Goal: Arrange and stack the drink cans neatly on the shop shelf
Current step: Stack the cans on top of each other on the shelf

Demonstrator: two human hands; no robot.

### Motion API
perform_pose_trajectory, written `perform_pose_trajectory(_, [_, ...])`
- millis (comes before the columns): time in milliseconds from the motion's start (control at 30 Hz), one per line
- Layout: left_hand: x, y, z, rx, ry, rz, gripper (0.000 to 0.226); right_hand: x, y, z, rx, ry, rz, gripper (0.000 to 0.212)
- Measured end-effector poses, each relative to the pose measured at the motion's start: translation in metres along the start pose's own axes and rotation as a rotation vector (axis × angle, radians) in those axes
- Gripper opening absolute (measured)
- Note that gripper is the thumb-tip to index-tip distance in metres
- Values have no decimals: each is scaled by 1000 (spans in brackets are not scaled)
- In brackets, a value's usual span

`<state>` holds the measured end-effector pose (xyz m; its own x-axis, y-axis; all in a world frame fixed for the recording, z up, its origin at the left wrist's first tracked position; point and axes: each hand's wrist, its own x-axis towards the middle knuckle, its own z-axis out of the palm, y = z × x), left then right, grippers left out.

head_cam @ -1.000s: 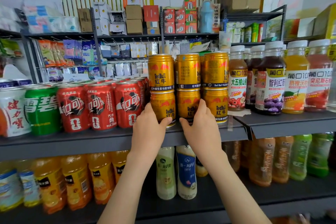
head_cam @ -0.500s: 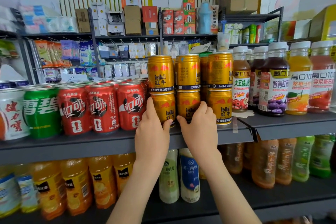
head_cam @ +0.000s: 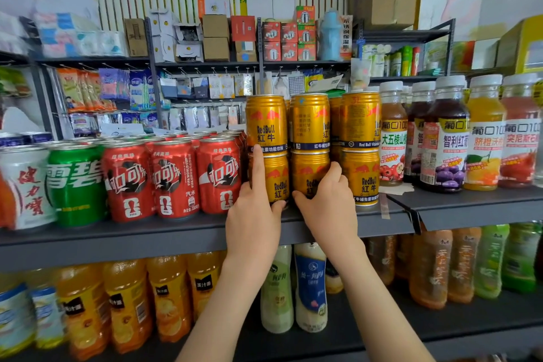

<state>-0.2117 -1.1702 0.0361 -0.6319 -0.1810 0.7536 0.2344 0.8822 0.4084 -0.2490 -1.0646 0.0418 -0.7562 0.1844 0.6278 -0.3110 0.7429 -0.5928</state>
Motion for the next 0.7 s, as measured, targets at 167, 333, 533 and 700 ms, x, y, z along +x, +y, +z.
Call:
perform_pose_trajectory(167, [0,1,-2,21,-9,-6,96,-4,4,-6,35,-6,-25,72])
perform_pose_trajectory(333, [0,4,-4,-25,-39,-21,99,-6,8,-14,89,-26,-35,72])
perform_pose_trajectory(533, [3,2,-5,-31,-77,-37,101,-8,9,-18,97,-31,-52,76])
perform_pose_trajectory(700, [4,3,-5,-9,-100,-53,100,-9,12,-18,106,-36,-59,76])
